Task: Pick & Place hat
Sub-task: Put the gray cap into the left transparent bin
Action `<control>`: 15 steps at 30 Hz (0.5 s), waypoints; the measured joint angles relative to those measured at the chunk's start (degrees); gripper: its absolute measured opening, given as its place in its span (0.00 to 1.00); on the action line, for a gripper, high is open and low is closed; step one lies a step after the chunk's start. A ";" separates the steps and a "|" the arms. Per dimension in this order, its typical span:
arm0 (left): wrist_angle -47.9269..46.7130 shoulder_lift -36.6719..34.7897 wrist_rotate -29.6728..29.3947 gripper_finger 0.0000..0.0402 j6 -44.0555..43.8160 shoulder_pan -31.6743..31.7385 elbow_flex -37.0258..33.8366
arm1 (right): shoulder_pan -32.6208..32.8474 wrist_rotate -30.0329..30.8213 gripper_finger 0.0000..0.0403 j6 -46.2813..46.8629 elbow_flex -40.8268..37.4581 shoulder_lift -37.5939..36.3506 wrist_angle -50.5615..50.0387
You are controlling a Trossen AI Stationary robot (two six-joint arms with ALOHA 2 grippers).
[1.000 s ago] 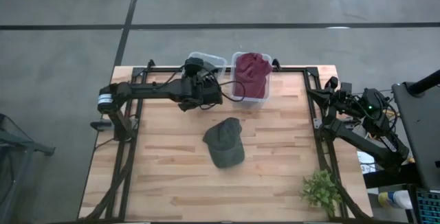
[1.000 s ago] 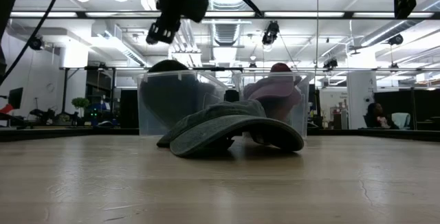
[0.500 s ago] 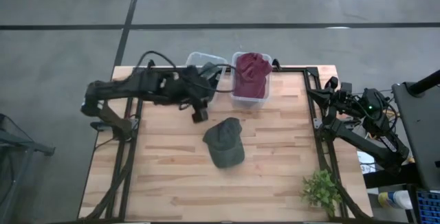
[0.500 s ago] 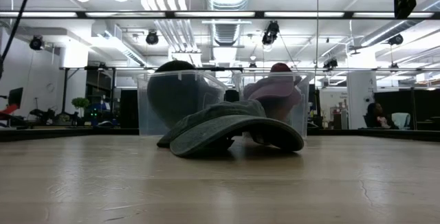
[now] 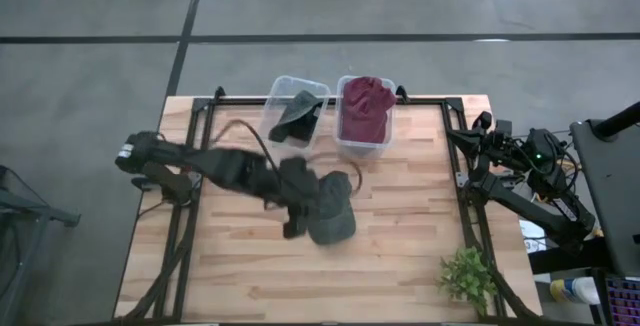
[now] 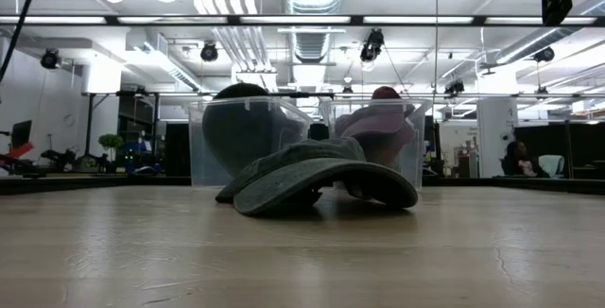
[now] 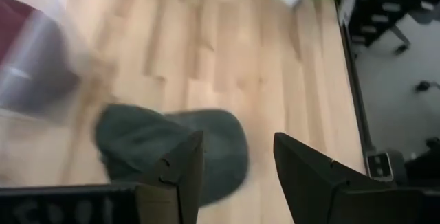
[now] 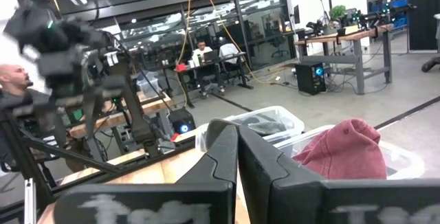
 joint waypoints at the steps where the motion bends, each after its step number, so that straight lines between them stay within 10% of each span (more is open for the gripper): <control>1: 1.05 0.08 0.02 0.42 -0.69 -0.90 -1.64 | 0.00 0.00 0.02 0.03 0.00 0.00 0.00; 15: 21.11 0.18 -0.02 0.42 -6.63 -8.21 -21.10 | -0.02 0.00 0.02 0.17 0.00 0.00 -0.02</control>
